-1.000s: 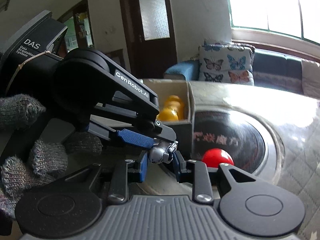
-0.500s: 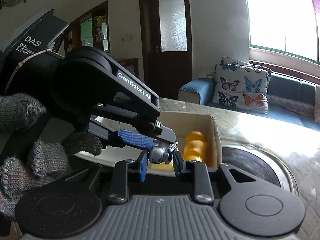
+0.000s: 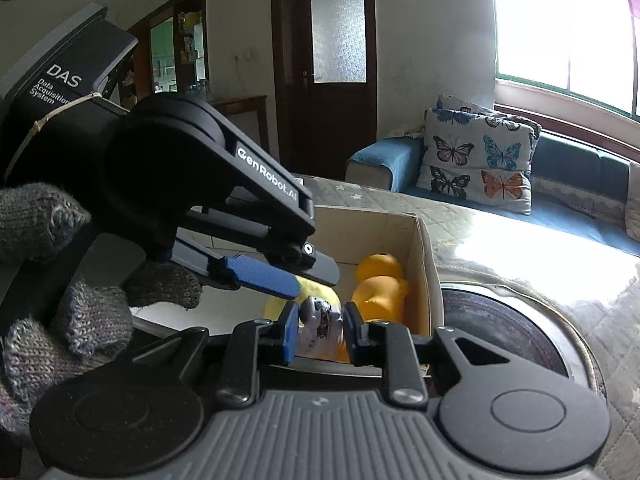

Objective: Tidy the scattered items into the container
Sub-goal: 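Open the left gripper to release the figurine beside the yellow duck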

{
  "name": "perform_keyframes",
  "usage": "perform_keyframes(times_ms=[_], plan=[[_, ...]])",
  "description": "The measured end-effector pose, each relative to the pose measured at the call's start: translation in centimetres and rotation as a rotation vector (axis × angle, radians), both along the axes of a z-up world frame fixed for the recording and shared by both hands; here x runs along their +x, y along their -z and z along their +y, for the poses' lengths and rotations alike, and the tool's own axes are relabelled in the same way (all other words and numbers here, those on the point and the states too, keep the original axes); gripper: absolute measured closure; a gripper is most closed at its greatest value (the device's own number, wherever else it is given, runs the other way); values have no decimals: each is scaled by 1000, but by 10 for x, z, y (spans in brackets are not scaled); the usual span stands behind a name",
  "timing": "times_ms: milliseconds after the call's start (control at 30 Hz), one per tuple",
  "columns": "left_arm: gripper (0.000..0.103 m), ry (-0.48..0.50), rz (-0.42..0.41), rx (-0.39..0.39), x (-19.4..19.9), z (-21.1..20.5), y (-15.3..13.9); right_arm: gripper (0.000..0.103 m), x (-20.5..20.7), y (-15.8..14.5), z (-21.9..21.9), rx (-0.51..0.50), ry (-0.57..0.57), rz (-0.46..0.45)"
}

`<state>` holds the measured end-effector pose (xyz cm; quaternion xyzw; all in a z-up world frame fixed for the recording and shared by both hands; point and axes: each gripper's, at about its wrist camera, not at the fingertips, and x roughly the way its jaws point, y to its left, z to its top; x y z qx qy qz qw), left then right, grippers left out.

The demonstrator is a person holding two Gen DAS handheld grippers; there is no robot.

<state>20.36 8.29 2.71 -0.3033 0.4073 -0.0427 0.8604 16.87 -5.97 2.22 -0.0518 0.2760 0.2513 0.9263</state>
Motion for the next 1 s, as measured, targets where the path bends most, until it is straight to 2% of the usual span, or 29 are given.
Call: perform_keyframes(times_ms=[167,300,600,700,1000], plan=[[72,-4,-16,5,-7,3,-4,79,-5,2,0,-11,3,-13],[72,0,-31,8,-15,2,-9,69,-13,0,-4,-12,7,-25],[71,22,-44,10,-38,-5,-15,62,-41,-7,-20,-5,17,-40],[71,36,-44,10,-46,-11,-16,56,-50,-8,-28,-4,25,-36],[71,99,-25,32,-63,-39,-10,46,-71,0,-50,-6,59,-12]])
